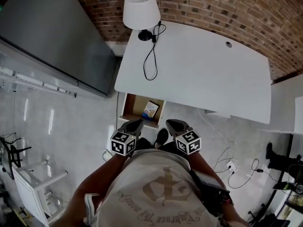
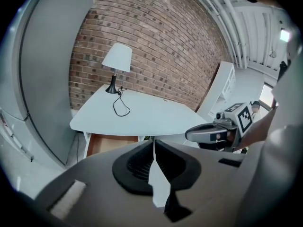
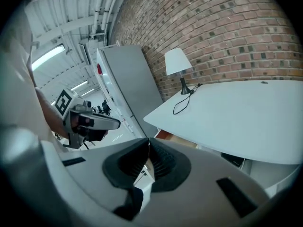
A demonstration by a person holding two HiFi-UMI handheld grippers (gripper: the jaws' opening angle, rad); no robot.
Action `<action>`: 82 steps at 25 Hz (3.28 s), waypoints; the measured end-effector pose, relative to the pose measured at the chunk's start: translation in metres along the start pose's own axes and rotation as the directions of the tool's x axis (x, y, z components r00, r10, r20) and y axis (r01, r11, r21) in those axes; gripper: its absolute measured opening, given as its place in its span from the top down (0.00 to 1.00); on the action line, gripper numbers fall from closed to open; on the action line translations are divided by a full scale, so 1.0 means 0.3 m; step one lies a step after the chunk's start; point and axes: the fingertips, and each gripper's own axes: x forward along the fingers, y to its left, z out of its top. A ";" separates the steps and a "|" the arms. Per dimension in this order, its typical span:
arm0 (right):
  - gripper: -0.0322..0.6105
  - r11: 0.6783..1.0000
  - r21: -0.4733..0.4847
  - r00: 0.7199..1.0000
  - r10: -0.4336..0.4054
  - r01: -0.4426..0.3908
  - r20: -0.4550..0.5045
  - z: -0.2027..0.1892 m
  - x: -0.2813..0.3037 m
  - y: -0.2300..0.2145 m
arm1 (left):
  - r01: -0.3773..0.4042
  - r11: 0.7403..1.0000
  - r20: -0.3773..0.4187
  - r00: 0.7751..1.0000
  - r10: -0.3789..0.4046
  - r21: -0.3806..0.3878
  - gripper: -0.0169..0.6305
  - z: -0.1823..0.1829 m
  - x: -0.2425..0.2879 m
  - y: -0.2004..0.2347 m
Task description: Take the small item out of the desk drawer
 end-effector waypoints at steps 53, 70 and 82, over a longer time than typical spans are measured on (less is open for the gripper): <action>0.94 0.987 0.160 0.997 0.042 -0.031 -0.064 -0.279 0.083 -0.100 | 0.014 1.000 -0.236 0.972 -0.011 0.012 0.95 -0.248 0.393 0.079; 0.94 0.978 0.202 0.994 0.065 -0.046 -0.091 -0.368 0.111 -0.124 | -0.079 0.997 -0.334 0.939 0.083 0.026 0.65 -0.379 0.440 0.144; 0.94 0.960 0.277 0.994 0.064 -0.039 -0.084 -0.403 0.155 -0.198 | -0.100 0.994 -0.391 0.914 0.108 0.042 0.59 -0.429 0.518 0.208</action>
